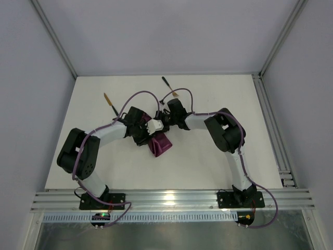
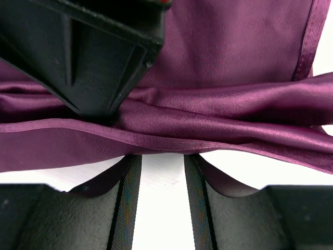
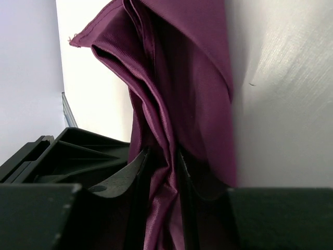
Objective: Fold the napkin into a case and place the utensils inside
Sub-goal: Smooth out the smaller rectangle-folded napkin at the center of the board.
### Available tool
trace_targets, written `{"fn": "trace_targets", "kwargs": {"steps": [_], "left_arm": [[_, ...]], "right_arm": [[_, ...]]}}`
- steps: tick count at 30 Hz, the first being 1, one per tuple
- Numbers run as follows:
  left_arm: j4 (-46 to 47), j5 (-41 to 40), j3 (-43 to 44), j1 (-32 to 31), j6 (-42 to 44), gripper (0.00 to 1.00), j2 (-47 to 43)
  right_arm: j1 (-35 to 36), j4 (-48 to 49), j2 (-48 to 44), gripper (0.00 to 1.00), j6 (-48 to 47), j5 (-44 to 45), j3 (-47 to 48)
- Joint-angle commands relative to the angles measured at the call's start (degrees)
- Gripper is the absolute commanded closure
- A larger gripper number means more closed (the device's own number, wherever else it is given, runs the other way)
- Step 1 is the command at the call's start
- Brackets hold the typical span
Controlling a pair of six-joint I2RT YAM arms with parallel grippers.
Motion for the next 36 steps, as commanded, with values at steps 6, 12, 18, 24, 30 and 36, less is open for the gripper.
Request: {"fn": "trace_targets", "kwargs": {"steps": [6, 12, 18, 24, 30, 36], "left_arm": [[2.8, 1.2, 1.0, 0.1, -1.6, 0.60, -0.8], [2.8, 1.3, 2.3, 0.1, -2.5, 0.60, 0.6], [3.5, 1.9, 3.0, 0.1, -3.9, 0.60, 0.6], [4.0, 2.0, 5.1, 0.1, -5.8, 0.60, 2.0], [2.5, 1.8, 7.9, 0.1, -6.6, 0.60, 3.9], [1.2, 1.3, 11.4, 0.1, -7.8, 0.66, 7.3]], "right_arm": [[-1.7, -10.7, -9.6, 0.63, -6.0, 5.0, 1.4], [-4.5, -15.1, -14.7, 0.60, -9.6, 9.6, -0.7], [-5.7, -22.2, -10.1, 0.58, -16.9, 13.4, 3.5], [-5.3, -20.9, -3.9, 0.58, -16.3, 10.1, 4.3], [-4.1, -18.6, -2.7, 0.73, -14.8, 6.4, 3.6], [-3.7, -18.3, -2.8, 0.93, -13.8, 5.0, 2.6]]}}
